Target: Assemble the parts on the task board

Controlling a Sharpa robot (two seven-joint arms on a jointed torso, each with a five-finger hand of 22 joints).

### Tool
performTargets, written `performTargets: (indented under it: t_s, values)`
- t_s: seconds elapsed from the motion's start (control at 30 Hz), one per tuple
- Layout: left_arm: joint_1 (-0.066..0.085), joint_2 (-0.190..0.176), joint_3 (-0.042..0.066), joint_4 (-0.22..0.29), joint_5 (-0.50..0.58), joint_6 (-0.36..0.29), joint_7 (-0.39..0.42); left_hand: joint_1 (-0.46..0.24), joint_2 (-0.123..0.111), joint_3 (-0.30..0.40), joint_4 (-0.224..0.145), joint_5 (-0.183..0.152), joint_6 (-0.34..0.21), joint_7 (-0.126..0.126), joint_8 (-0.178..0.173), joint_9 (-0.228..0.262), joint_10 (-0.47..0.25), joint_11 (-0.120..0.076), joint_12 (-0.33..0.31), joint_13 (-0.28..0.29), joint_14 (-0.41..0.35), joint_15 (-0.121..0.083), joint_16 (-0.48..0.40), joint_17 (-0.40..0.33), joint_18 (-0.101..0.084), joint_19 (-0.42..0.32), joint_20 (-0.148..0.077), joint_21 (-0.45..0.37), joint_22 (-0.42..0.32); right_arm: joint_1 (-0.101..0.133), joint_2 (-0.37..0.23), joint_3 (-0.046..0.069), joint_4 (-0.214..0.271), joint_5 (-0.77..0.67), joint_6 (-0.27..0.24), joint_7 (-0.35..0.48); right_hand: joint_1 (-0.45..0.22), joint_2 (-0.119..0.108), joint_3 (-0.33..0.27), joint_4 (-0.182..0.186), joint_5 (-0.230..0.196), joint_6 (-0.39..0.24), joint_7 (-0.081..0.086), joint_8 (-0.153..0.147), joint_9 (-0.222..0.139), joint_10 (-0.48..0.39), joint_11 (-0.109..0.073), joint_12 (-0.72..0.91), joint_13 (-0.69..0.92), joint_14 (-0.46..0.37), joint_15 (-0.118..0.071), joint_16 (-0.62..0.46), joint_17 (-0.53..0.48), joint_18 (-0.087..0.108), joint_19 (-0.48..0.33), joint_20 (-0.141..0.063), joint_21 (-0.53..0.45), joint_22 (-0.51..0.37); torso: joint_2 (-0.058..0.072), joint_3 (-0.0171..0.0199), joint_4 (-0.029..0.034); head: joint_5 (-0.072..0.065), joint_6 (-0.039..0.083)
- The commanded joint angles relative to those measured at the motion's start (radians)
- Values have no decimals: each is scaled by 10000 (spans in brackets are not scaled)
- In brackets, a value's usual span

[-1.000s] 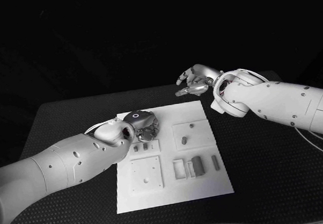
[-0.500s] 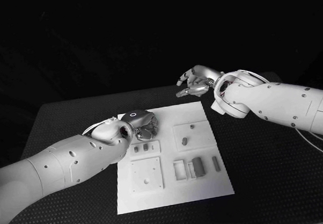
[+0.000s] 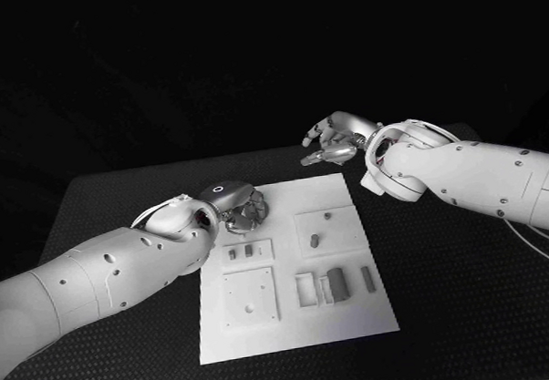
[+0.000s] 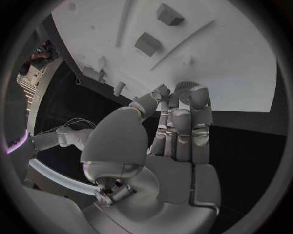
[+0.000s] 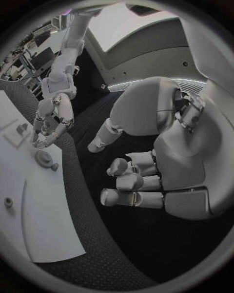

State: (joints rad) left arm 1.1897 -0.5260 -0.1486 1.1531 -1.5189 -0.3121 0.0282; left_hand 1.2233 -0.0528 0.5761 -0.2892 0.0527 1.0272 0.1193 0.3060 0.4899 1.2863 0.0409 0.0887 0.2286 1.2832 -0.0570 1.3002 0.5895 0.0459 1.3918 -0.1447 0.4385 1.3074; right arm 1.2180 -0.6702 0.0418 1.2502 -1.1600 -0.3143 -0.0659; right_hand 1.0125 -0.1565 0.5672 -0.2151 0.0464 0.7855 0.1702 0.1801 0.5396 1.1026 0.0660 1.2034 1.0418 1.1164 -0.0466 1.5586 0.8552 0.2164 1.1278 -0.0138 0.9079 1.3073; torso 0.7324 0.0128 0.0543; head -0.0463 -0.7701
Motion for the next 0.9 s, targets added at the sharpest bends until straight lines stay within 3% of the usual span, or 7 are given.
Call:
performTargets:
  t_s: [0.03, 0.3, 0.47, 0.67, 0.9]
  values:
    - [13, -193, 6, 205, 115, 200, -24, -80, 57, 63, 15, 29, 100, -4, 48, 18, 143, 59, 2, 21, 6, -95, -56, -12, 976, 30, -74, -62, 151, -4, -4, 5, 2, -21, 118, 76, 31, 105, -79, -2, 29, -24, 75, 62, -11, -71, -26, 60, -18, -46, 21, -8, -14, 454, 14, -51, -55, 168, 0, 12, 3, 10, -11]
    - [14, -716, -6, 550, 100, 296, -66, -85, 54, 67, 7, 30, 116, -13, 57, 24, 163, 50, 0, 28, 4, -104, -57, -16, 968, 31, -84, -68, 152, -4, -30, 4, -14, -21, 143, 72, 31, 105, -79, -3, 29, -25, 75, 62, -11, -72, -26, 61, -20, -47, 21, -8, -15, 454, 14, -51, -55, 168, -4, -15, 22, -6, -43]
    - [13, -964, -11, 685, 87, 293, -83, -94, 45, 64, 8, 28, 117, -13, 58, 25, 166, 49, -5, 30, 3, -106, -58, -18, 964, 31, -87, -70, 153, -5, -28, 4, -26, -21, 151, 75, 31, 105, -79, -4, 29, -25, 75, 62, -12, -72, -26, 62, -21, -47, 21, -8, -15, 454, 13, -51, -55, 168, 4, -7, 13, 9, -55]
    - [12, -1051, -15, 669, 16, 362, -107, -93, 42, 66, 6, 29, 116, -14, 57, 25, 165, 48, -9, 30, 3, -107, -58, -19, 961, 31, -90, -73, 153, -10, -27, 4, -33, -21, 159, 78, 31, 107, -80, -4, 29, -26, 76, 62, -12, -73, -26, 63, -22, -47, 21, -8, -16, 454, 13, -51, -55, 168, 5, -18, 5, 35, -67]
    - [11, -1066, -19, 644, -14, 477, -122, -95, 38, 68, 6, 28, 115, -15, 57, 25, 166, 47, -14, 32, 3, -107, -57, -20, 958, 31, -94, -75, 154, -11, -28, 4, -33, -21, 160, 74, 31, 108, -80, -5, 29, -27, 76, 62, -13, -74, -26, 64, -23, -48, 21, -8, -16, 454, 13, -51, -56, 168, 13, 1, -2, 48, -73]
